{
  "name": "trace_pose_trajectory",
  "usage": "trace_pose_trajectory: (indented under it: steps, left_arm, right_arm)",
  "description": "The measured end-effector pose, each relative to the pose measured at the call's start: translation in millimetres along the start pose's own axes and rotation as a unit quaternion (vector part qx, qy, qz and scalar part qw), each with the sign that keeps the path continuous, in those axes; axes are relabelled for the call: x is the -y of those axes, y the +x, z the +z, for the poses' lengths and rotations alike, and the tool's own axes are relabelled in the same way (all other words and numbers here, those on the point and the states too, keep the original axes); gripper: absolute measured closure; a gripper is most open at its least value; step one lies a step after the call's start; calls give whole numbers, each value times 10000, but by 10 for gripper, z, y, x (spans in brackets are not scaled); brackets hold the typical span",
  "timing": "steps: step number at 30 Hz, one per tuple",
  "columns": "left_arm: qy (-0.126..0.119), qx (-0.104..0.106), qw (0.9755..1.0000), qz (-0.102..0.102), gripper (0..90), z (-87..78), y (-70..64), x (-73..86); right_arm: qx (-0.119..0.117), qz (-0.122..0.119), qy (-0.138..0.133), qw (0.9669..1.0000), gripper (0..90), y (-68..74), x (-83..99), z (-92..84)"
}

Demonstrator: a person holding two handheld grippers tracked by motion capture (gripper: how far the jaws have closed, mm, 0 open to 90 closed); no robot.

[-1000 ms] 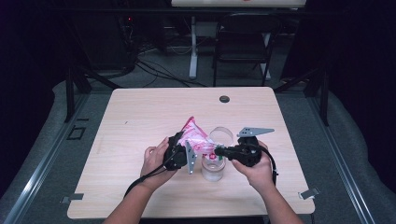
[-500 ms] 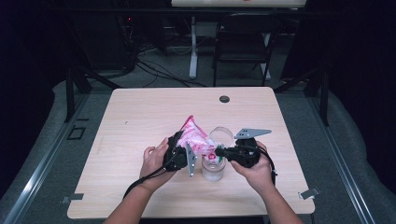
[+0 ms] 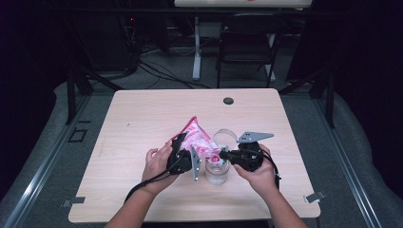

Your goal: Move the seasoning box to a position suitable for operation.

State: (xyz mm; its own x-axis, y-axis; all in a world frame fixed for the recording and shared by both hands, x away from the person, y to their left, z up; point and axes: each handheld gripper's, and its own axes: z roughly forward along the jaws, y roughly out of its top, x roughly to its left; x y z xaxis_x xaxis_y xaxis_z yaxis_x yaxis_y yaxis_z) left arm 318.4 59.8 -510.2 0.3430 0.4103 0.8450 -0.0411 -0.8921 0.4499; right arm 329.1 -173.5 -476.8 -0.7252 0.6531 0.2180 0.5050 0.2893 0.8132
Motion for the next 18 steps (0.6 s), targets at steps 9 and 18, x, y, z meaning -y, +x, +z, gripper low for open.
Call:
trace_pose_trajectory:
  steps: [9, 18]
  left_arm:
    - [27, -50, 9999, 138, 637, -30, -1, -27]
    - [49, -154, 9995, 288, 638, -58, 13, -69]
  right_arm:
    - [48, -10, 41, 10000, 900, -8, 16, 16]
    - [70, -52, 60, 9999, 900, -13, 19, 11]
